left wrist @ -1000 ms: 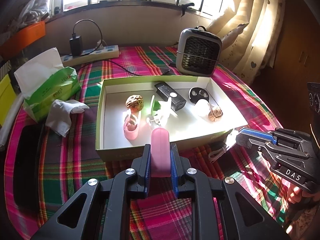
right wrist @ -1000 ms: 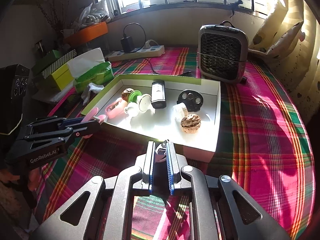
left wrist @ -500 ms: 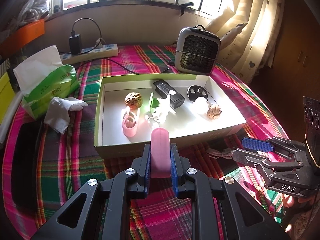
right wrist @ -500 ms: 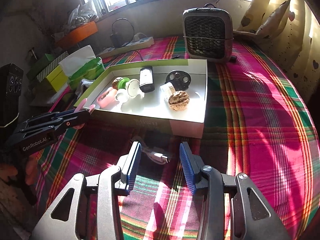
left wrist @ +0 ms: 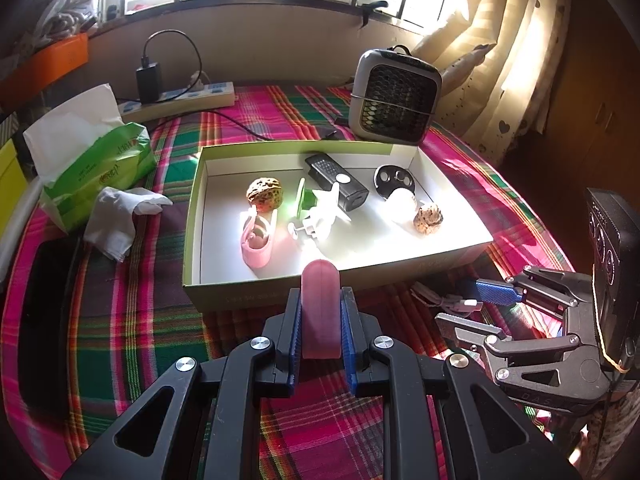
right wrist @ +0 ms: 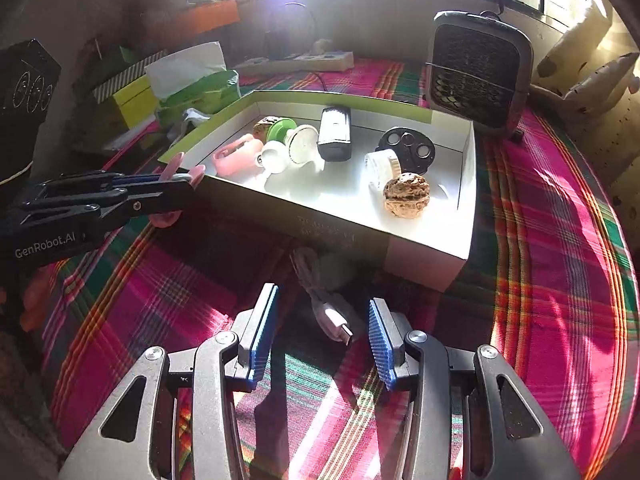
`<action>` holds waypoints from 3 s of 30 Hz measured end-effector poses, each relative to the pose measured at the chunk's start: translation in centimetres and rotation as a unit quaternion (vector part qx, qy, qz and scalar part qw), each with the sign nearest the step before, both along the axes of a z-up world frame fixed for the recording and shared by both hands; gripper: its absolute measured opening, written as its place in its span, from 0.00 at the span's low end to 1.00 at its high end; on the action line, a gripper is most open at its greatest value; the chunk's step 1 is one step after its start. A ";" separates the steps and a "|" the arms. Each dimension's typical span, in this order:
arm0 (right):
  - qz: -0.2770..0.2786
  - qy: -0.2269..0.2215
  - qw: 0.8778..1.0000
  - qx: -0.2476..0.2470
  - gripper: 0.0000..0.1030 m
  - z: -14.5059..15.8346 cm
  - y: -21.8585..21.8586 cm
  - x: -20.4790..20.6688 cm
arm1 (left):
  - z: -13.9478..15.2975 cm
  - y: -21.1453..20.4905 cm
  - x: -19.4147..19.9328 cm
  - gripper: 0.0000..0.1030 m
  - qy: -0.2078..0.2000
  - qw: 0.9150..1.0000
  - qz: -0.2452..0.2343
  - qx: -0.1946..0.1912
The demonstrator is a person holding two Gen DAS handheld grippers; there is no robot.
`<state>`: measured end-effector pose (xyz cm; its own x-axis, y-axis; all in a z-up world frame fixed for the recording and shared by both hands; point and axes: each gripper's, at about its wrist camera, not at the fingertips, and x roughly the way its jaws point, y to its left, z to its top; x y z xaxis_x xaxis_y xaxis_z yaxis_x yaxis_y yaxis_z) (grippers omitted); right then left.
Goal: Organize objects
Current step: 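Lift the pink roll in the left tool and white cable in the right tool, then carry the pink roll and white cable over the box floor with both tools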
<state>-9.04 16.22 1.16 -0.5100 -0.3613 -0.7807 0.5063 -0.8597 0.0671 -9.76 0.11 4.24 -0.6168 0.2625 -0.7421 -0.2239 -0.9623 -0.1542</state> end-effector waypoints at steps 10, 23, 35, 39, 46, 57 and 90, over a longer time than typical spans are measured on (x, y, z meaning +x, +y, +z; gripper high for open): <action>-0.013 0.016 1.000 0.024 0.22 0.1 0.0 0.2 | 0.0 0.0 0.0 0.15 0.000 1.000 0.000 0.000; -0.013 0.008 0.999 -0.030 0.21 1.9 0.9 0.8 | 0.6 0.2 0.2 0.15 0.005 1.000 0.000 -0.001; -0.021 0.024 0.997 -0.067 0.21 4.9 1.4 -0.2 | 1.3 0.0 -0.4 0.15 0.006 1.000 0.001 0.002; -0.038 0.034 0.997 -0.061 0.21 5.7 1.3 -1.5 | 1.3 0.1 -0.9 0.15 0.007 1.000 0.000 -0.001; -0.060 0.034 0.997 -0.045 0.21 6.3 0.9 -4.7 | 1.2 0.2 -2.0 0.15 0.004 1.000 0.000 0.000; -0.079 0.005 0.996 -0.034 0.21 4.8 -0.4 -9.9 | -0.1 0.4 -3.9 0.15 -0.010 1.000 0.001 0.002; -0.084 -0.021 0.996 0.005 0.22 2.2 -2.5 -13.4 | -1.5 -0.1 -6.3 0.17 -0.037 0.999 0.014 0.001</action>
